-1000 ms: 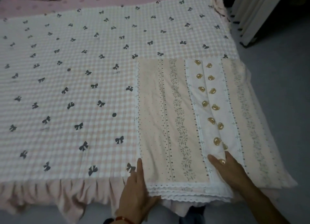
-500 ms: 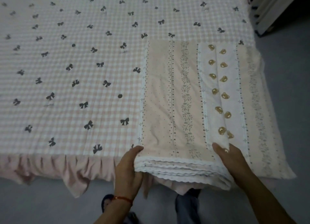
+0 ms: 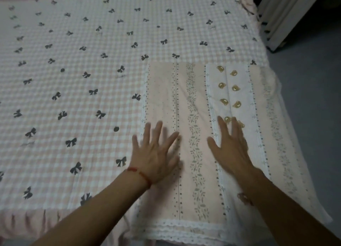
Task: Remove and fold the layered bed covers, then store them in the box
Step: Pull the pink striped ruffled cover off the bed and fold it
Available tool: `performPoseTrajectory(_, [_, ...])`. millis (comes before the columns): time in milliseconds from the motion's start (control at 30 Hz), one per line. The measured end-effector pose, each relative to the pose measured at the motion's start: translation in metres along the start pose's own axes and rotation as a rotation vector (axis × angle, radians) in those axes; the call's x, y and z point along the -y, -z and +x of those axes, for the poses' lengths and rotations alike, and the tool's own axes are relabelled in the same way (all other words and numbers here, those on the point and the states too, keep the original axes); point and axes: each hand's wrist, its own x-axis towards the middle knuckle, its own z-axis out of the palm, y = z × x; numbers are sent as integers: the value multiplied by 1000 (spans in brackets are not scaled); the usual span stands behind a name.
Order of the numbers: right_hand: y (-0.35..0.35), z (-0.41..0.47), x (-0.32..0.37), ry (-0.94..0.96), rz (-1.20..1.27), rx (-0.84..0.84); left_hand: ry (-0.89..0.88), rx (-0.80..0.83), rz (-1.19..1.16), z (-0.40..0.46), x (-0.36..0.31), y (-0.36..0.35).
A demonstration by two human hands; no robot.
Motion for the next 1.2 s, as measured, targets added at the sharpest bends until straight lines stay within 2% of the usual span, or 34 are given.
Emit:
performPoseTrajectory(67, [-5, 53, 5, 15, -94, 103, 4, 3, 39, 75, -4, -9])
performPoseTrajectory(133, [-2, 95, 14, 14, -102, 127, 71, -8, 42, 127, 4, -12])
performPoseTrajectory(300, [11, 189, 19, 44, 139, 16, 218, -70, -50, 196, 20, -36])
performPoseTrajectory(467, [-23, 226, 13, 74, -202, -203, 251, -178, -10, 205, 14, -64])
performPoseTrajectory(600, [-29, 230, 10, 66, -264, -223, 255, -172, -14, 213, 14, -67])
performPoseTrajectory(733, [-14, 228, 22, 46, -263, -159, 266, -154, -28, 216, 17, -67])
performPoseTrajectory(867, [2, 138, 19, 59, -213, -214, 248, -156, -52, 217, 18, -67])
performPoseTrajectory(967, [-28, 84, 10, 21, -199, -209, 243, -165, -62, 216, 17, -66])
performPoseTrajectory(1200, [-58, 102, -6, -14, -248, -257, 222, -158, -78, 214, 17, -66])
